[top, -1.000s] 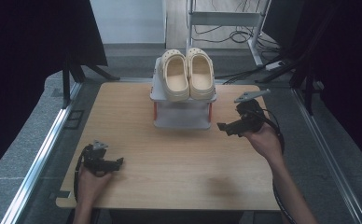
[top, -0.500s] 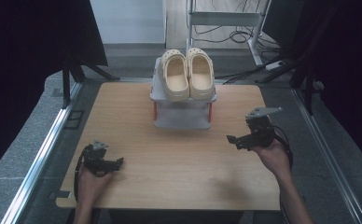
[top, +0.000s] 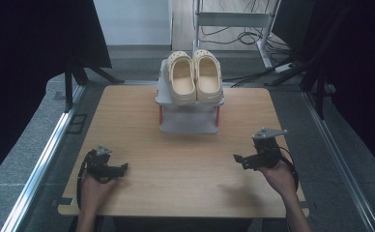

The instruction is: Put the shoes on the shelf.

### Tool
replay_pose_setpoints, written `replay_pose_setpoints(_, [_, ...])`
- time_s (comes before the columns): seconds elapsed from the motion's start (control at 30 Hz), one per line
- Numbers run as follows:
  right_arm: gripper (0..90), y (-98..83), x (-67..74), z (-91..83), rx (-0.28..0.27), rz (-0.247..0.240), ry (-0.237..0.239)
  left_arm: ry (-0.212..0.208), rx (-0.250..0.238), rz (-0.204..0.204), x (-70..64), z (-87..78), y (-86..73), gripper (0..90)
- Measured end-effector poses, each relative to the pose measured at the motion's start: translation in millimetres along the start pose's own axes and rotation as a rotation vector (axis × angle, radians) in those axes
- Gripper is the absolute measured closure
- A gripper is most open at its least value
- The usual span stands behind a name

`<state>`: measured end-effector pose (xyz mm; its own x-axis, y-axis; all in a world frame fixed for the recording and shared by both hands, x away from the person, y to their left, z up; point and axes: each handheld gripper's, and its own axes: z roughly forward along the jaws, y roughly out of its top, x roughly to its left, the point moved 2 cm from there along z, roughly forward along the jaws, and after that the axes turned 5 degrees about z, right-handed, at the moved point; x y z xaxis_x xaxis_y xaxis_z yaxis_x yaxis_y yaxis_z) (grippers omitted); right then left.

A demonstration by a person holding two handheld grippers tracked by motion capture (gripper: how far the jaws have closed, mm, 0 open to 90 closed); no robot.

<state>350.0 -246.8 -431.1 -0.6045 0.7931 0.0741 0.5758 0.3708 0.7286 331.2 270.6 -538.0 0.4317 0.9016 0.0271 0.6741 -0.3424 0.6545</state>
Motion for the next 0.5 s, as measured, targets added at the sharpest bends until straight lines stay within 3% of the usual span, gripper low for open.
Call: replay_pose_setpoints(0.5, [0.0,-43.6,12.9,41.2,0.023,-0.004,0.001,0.0,-0.001,-0.002,-0.2,-0.1,-0.1,0.2])
